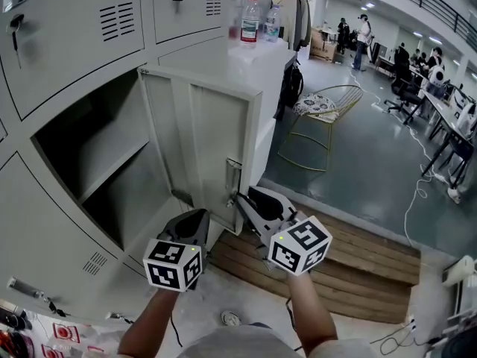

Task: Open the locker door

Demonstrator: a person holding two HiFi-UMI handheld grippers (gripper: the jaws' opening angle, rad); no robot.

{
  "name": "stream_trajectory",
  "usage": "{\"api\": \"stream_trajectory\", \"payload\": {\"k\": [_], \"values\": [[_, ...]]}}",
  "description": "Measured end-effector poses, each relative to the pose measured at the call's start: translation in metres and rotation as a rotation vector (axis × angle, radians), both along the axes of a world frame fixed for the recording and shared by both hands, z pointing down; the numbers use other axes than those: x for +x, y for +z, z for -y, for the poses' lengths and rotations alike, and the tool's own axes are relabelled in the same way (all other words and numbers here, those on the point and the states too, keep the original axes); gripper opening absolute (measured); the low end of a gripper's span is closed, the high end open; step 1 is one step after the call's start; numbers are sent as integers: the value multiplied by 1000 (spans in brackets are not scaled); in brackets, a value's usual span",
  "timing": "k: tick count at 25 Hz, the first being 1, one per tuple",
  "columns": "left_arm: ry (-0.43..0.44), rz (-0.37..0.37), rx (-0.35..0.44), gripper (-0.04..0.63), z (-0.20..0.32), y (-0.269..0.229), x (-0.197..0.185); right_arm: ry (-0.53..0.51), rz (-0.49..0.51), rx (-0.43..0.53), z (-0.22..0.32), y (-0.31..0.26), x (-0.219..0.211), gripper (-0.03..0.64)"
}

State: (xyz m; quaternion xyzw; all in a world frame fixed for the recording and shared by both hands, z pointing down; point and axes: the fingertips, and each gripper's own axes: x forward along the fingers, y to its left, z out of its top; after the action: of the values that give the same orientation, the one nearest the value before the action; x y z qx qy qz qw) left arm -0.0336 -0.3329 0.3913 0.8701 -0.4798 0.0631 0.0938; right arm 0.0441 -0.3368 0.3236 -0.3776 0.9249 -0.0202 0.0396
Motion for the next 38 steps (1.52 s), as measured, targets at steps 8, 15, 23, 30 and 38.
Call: {"api": "stream_trajectory", "payload": {"k": [8,15,23,30,38], "values": [[-1,0,6,6,16,-2,7,32,12,-1,21,0,14,86],[5,7,3,6,26,1,18,66,21,3,39,1,24,86],[-35,16,5,6,33,2,9,99,43,-1,63,1,36,87],[-51,17,4,6,36,4,5,133,51,-11,80,3,41,87],[-55,19,3,6,39,4,2,167,52,-21,95,3,46,92]]}}
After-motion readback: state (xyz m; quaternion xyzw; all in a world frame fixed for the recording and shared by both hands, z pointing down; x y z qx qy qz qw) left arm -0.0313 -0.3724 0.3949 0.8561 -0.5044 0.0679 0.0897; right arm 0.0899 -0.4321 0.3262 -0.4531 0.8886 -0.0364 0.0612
